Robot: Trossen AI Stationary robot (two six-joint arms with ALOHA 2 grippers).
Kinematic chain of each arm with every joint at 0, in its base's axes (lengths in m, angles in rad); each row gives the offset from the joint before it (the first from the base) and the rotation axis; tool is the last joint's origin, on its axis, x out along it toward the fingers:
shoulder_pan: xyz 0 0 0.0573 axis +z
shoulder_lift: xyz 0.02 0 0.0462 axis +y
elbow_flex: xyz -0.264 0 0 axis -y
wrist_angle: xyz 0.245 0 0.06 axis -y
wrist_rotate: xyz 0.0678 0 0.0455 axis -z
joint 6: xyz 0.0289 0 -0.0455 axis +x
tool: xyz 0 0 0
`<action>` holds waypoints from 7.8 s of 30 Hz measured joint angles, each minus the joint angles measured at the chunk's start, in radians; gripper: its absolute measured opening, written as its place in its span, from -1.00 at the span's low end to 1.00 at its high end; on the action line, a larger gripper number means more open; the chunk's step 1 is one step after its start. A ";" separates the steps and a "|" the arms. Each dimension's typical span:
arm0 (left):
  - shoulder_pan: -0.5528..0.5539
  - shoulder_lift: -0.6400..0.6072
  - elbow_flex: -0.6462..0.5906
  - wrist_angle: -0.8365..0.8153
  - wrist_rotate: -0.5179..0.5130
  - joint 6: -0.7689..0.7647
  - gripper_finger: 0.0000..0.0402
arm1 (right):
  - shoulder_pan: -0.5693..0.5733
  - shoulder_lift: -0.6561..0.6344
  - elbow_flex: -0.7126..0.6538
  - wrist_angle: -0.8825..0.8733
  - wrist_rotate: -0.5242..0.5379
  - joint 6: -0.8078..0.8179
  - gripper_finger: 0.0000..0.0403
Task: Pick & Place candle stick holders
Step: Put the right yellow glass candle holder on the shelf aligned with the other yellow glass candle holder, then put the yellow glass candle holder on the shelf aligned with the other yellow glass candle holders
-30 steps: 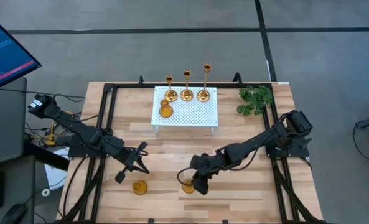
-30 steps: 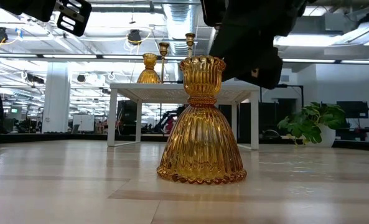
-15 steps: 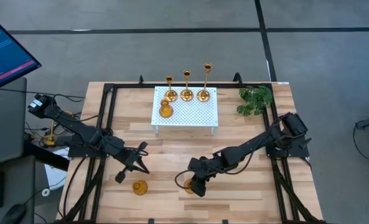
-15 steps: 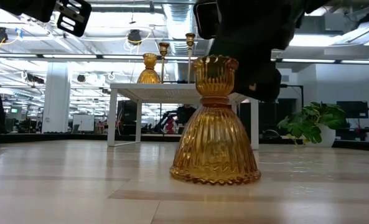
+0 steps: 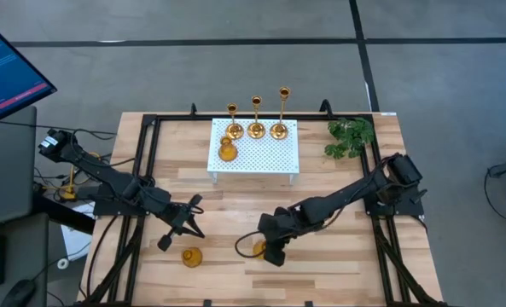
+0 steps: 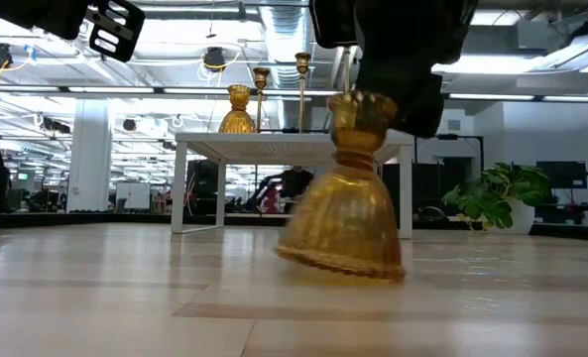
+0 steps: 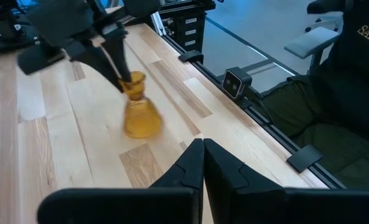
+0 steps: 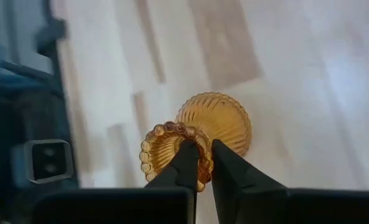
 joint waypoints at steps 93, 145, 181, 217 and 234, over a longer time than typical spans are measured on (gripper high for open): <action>0.000 0.000 -0.001 -0.022 0.000 -0.008 -0.95 | -0.550 0.076 0.927 -0.716 0.080 -0.387 -0.73; -0.002 0.003 0.000 -0.099 0.000 -0.052 -0.96 | -0.264 -0.045 0.137 0.098 0.582 -0.423 -1.00; -0.002 0.015 0.000 -0.095 0.000 -0.052 -0.95 | -0.371 -0.168 -0.160 0.520 0.590 -0.460 -1.00; -0.002 0.003 0.000 -0.441 0.141 -0.185 -0.98 | -0.038 -0.309 -0.160 0.304 0.522 -0.484 -1.00; -0.136 0.226 -0.001 -0.368 0.213 -0.472 -0.97 | 0.119 -0.284 -0.160 0.303 0.710 -0.367 -1.00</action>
